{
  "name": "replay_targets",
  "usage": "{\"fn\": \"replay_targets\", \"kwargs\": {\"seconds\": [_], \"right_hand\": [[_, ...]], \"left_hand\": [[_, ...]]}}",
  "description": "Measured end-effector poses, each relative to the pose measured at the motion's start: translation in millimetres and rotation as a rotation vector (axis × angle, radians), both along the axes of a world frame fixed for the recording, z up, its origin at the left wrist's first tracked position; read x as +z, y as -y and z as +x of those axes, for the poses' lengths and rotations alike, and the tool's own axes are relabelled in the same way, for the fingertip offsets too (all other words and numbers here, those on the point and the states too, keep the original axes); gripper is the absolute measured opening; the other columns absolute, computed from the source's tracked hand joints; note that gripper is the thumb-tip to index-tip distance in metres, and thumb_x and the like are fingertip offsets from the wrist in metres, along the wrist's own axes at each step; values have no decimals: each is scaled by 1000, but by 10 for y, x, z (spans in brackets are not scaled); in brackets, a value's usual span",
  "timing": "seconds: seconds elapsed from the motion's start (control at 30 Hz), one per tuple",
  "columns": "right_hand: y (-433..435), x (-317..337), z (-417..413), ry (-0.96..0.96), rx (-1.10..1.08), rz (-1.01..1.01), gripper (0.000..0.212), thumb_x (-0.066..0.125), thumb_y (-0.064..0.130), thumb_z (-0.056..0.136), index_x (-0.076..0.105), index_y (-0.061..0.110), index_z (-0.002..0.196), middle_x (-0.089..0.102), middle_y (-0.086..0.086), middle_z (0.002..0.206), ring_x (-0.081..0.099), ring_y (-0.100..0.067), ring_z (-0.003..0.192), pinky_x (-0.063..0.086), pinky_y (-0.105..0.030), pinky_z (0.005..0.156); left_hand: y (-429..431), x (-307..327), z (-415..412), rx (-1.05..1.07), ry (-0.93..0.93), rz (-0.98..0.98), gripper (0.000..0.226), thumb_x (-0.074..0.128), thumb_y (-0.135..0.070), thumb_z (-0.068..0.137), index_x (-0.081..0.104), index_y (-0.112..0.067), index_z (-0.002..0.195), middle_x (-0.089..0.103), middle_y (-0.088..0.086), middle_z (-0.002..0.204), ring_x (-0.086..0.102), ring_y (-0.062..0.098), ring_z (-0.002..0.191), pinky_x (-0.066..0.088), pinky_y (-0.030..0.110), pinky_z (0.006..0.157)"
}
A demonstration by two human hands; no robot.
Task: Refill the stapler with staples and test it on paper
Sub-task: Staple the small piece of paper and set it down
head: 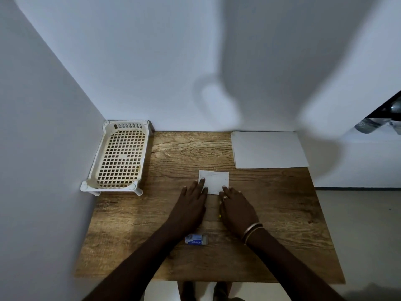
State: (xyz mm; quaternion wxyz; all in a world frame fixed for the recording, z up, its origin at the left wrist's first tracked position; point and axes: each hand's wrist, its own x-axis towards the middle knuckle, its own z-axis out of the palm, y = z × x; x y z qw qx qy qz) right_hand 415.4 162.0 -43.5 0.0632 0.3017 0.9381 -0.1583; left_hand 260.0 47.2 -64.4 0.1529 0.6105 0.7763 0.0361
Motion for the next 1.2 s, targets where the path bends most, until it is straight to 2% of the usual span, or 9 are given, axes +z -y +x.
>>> {"fn": "replay_targets", "kwargs": {"seconds": [0.07,0.17,0.43,0.7,0.9,1.2], "right_hand": [[43,-33,-15,53,10,-15,54,32,33,104,41,9,151,35,-12,161,32,-29,149,21,-44,124],[62,-74,-38,94,12,-30,56,30,35,104,36,9,153,31,-12,163,28,-29,150,19,-45,124],[-143,-138,-285,116,29,-14,59,29,37,104,30,6,155,18,-17,166,15,-32,154,10,-47,124],[-649,-92,-732,138,6,-48,62,30,36,105,21,4,157,14,-19,167,13,-32,155,10,-46,125],[-1002,-72,-1002,85,-37,-56,60,30,35,105,24,6,156,18,-16,166,16,-29,155,13,-43,125],[-1127,-132,-1115,77,-41,-46,59,31,32,105,23,5,156,13,-18,167,11,-30,155,11,-44,127]], "left_hand": [[17,-46,14,-36,26,-77,61,32,-33,109,12,-6,161,-10,13,170,-2,30,158,8,50,125],[19,-72,17,-19,55,-143,65,28,-38,110,5,-7,161,-11,12,170,-3,26,158,4,46,126],[-226,-81,-188,-12,44,-123,67,29,-40,109,5,-5,161,-9,16,170,-1,28,158,1,43,126],[-751,-35,-580,12,89,-107,67,30,-39,109,5,-5,161,-9,16,170,0,29,158,3,44,126],[-1077,-1,-850,-1,76,-98,67,29,-39,110,4,-5,161,-9,16,170,-3,28,158,2,42,126],[-1283,19,-998,-6,66,-83,66,31,-36,110,5,-4,161,-8,16,170,-2,26,158,4,41,126]]}}
